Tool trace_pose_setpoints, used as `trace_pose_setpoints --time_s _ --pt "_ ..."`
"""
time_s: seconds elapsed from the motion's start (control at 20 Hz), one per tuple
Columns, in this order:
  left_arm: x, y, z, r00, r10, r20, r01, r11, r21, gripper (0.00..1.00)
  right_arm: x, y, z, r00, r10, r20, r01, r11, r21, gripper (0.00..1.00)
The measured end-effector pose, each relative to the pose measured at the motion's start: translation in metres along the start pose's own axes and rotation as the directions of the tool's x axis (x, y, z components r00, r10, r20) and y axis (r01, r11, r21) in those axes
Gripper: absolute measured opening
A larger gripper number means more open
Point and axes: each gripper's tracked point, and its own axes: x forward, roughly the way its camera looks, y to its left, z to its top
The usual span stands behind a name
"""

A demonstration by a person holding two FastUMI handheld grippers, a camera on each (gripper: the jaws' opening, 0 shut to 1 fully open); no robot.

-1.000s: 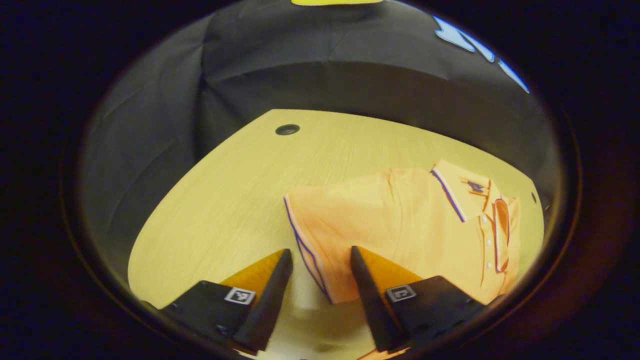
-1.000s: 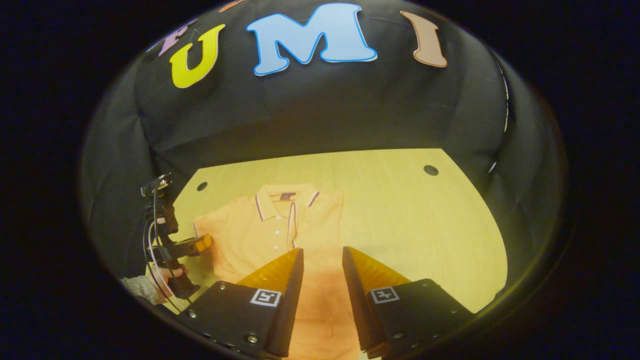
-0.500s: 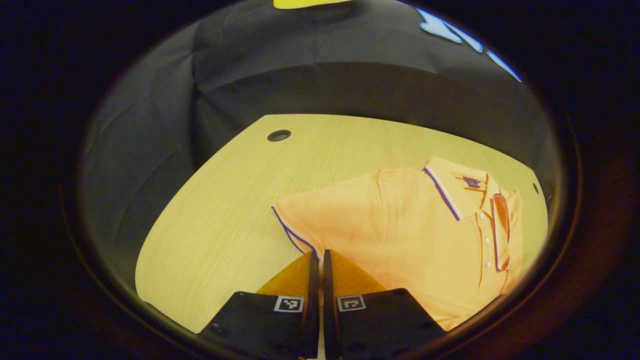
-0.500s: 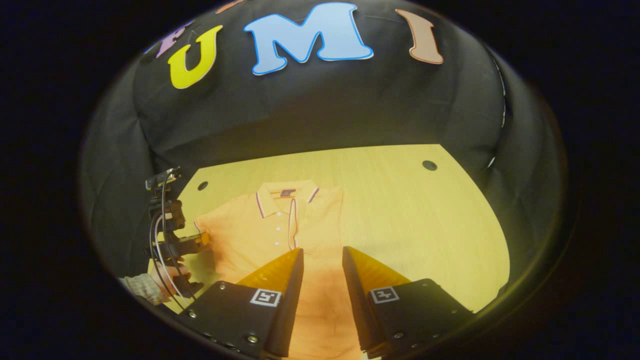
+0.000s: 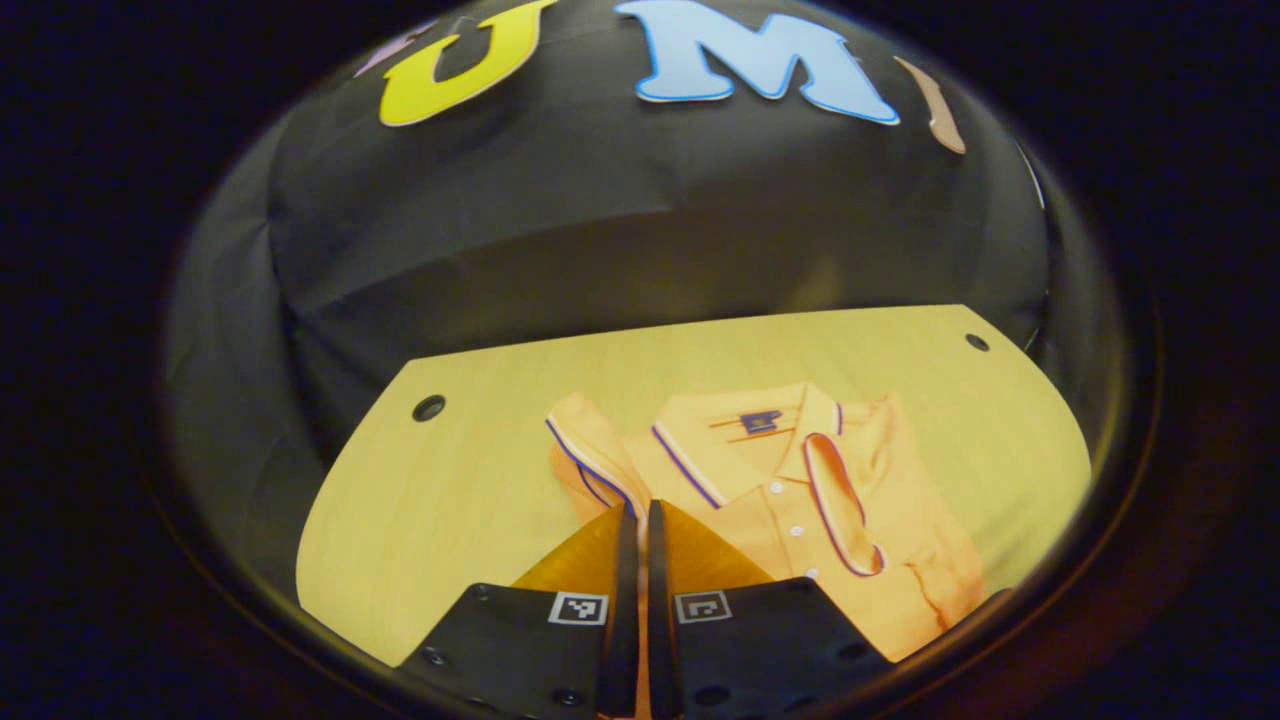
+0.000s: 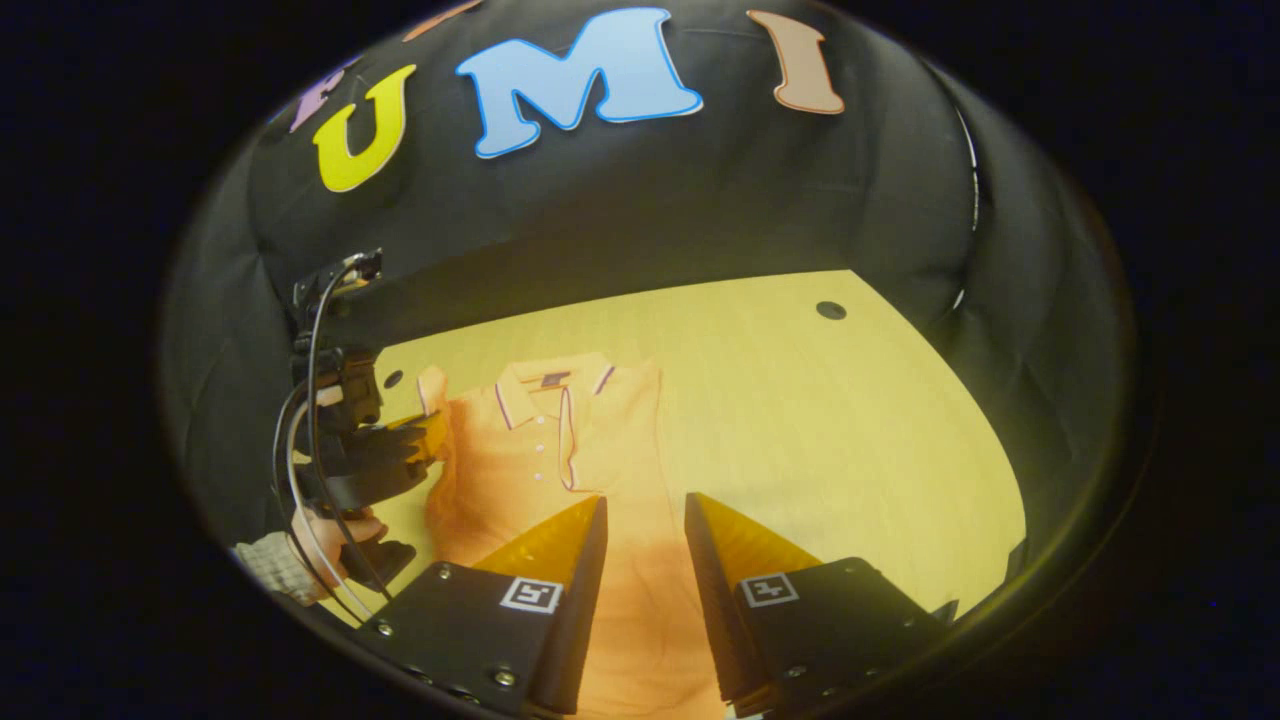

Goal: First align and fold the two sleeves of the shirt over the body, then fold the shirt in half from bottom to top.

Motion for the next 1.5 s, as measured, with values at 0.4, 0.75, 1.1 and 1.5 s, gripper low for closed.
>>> trace_pose_setpoints --time_s 0.4,0.75,1.1,1.5 --pt "-0.006 -0.072 -0.028 0.987 -0.134 -0.087 0.137 0.990 0.035 0.21 -0.019 -0.030 -0.018 0.998 -0.056 0.003 0.056 0.996 0.073 0.51" --pt "-0.049 -0.069 -0.057 0.962 -0.203 -0.181 0.193 0.979 -0.072 0.95 -0.024 -0.027 -0.042 0.998 -0.040 -0.052 0.041 0.999 0.035 0.50" --pt "-0.132 -0.026 -0.112 0.938 -0.165 -0.305 0.161 0.986 -0.040 0.92 -0.021 -0.020 -0.098 0.976 0.000 -0.217 -0.001 1.000 -0.004 0.57" --pt "-0.211 -0.005 -0.219 0.828 -0.112 -0.549 0.106 0.993 -0.043 0.91 -0.024 -0.011 -0.183 0.868 -0.005 -0.497 -0.026 0.998 -0.055 0.83"
